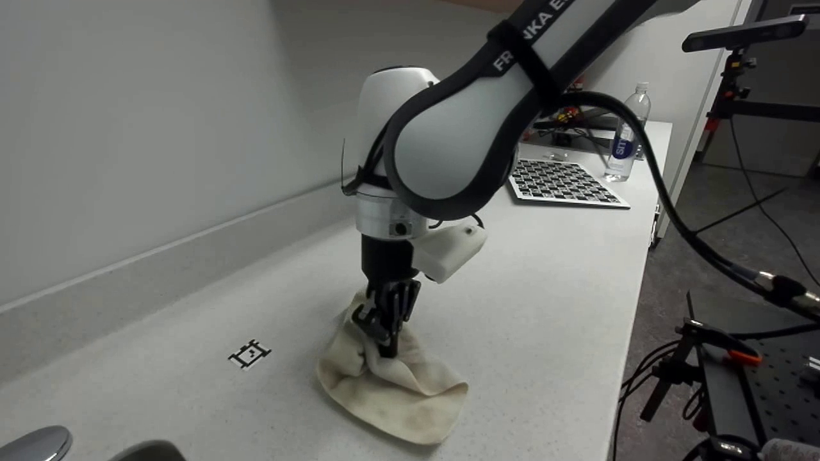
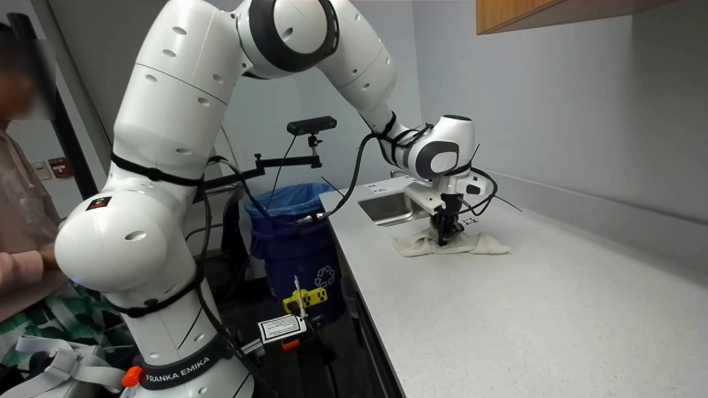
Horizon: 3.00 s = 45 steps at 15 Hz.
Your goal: Use the towel to wipe the countertop
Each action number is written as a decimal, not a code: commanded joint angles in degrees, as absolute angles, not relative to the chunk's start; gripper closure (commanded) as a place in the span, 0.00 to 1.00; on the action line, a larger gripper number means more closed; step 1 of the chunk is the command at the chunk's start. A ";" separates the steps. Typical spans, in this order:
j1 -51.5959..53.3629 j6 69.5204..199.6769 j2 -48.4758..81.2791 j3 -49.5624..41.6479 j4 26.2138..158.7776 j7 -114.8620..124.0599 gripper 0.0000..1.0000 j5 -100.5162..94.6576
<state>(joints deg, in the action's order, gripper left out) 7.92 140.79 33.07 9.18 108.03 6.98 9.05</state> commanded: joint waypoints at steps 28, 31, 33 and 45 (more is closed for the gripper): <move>9.86 134.13 52.04 -0.96 74.81 16.64 1.00 2.52; 10.34 131.95 56.53 -1.05 66.83 19.81 1.00 3.22; 10.01 128.51 58.76 -0.37 62.40 20.43 1.00 3.83; 7.26 121.97 45.96 7.31 83.69 12.77 1.00 11.45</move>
